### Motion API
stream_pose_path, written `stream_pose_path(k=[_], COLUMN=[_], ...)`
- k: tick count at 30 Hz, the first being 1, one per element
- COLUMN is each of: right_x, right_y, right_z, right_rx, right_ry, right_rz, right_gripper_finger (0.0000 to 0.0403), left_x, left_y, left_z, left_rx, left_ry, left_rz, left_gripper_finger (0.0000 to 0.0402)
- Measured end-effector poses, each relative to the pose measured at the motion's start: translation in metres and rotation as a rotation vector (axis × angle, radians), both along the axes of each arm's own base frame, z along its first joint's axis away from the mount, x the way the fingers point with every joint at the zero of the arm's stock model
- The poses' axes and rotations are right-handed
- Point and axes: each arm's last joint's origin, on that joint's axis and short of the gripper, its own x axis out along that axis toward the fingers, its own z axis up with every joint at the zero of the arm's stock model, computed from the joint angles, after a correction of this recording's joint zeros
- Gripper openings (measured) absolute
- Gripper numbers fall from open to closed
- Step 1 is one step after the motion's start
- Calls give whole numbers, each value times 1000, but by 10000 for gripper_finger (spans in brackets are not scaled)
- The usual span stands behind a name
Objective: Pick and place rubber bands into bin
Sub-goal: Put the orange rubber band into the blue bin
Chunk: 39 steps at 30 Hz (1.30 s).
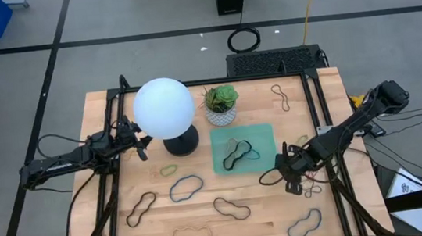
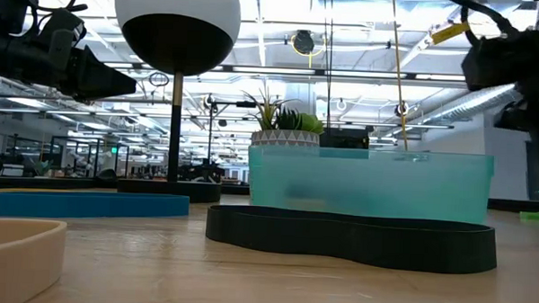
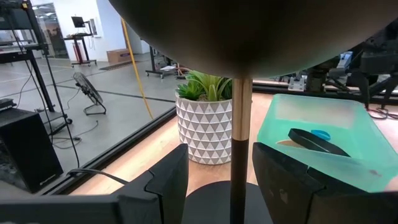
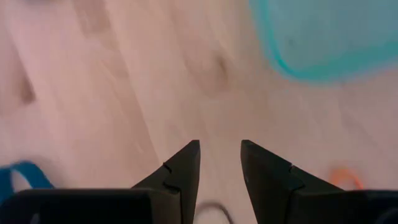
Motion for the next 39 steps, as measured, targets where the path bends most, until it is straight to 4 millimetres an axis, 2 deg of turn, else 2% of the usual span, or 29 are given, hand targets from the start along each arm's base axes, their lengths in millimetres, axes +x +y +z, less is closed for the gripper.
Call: stream_pose_path(k=[7, 12, 24, 39], right_x=[-18, -22, -35, -41], right_y=[-12, -15, -21, -23], right_z=[4, -1, -23, -49], right_rx=[-166, -214, -232, -126], right_ry=[76, 147, 217, 203], right_rz=[-73, -77, -229, -241], right_gripper_finger=[109, 109, 112, 112], left_x=[0, 0, 0, 0], left_y=[0, 0, 0, 0], left_z=[0, 0, 0, 0], left_rx=[0, 0, 0, 0], left_ry=[0, 0, 0, 0], left_rz=[0, 0, -1, -1], left_gripper_finger=[186, 186, 186, 186])
